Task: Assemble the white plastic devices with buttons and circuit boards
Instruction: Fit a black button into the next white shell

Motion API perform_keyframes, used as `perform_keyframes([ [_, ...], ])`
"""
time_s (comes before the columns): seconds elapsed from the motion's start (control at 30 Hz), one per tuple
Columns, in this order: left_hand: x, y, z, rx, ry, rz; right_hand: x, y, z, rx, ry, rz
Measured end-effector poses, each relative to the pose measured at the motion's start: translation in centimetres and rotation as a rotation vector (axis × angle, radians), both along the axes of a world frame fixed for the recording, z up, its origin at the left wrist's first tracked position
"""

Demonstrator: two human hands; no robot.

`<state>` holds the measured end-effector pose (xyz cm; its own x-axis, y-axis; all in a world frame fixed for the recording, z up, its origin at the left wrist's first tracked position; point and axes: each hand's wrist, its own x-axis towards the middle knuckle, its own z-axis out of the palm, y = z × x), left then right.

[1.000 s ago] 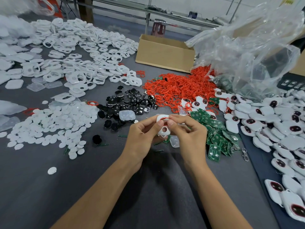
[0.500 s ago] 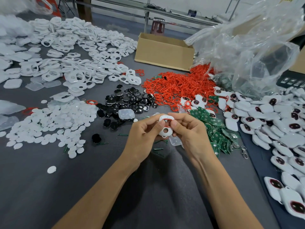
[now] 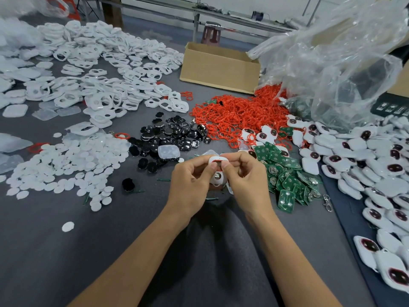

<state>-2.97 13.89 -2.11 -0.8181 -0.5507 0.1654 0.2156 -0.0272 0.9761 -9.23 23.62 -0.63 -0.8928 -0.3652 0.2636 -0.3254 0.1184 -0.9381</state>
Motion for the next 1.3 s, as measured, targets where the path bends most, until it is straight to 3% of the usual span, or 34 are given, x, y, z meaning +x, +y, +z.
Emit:
perform_keyframes([
  [0.1, -0.1, -0.1, 0.0, 0.040, -0.029, 0.049, -0.1, 0.3, 0.0, 0.075, 0.055, 0.007],
  [0.33, -0.3, -1.7, 0.0, 0.164, -0.017, 0.333, -1.9, 2.1, -0.1, 0.251, 0.309, -0.256],
  [0.5, -0.3, -1.8, 0.2, 0.272, -0.013, 0.374, -1.6, 0.3, -0.5, 0.405, 0.439, -0.126],
  [0.63, -0.4, -1.6, 0.3, 0.238, -0.022, 0.410, -3.1, -2.9, 0.6, 0.572, 0.527, -0.016],
  [0.77, -0.3, -1.5, 0.4, 0.264, -0.027, 0.411, -5.8, -7.3, 2.0, 0.802, 0.470, 0.157],
  [0.9, -0.3, -1.7, 0.4, 0.290, -0.023, 0.403, -7.1, -9.1, 1.6, 0.972, 0.507, 0.158],
  [0.97, -0.3, -1.7, 0.3, 0.290, -0.024, 0.407, -7.2, -8.7, 1.7, 0.928, 0.530, 0.136],
  [1.03, -0.3, -1.6, 0.2, 0.269, -0.031, 0.413, -7.0, -7.6, 2.0, 0.758, 0.469, 0.101],
  [1.2, -0.6, -1.5, 0.1, 0.216, -0.050, 0.379, -3.6, -3.5, 2.8, 0.045, -0.150, 0.316],
  [1.3, -0.5, -1.2, 0.2, 0.241, -0.054, 0.330, -2.5, -2.1, 2.7, -0.057, -0.300, 0.357],
])
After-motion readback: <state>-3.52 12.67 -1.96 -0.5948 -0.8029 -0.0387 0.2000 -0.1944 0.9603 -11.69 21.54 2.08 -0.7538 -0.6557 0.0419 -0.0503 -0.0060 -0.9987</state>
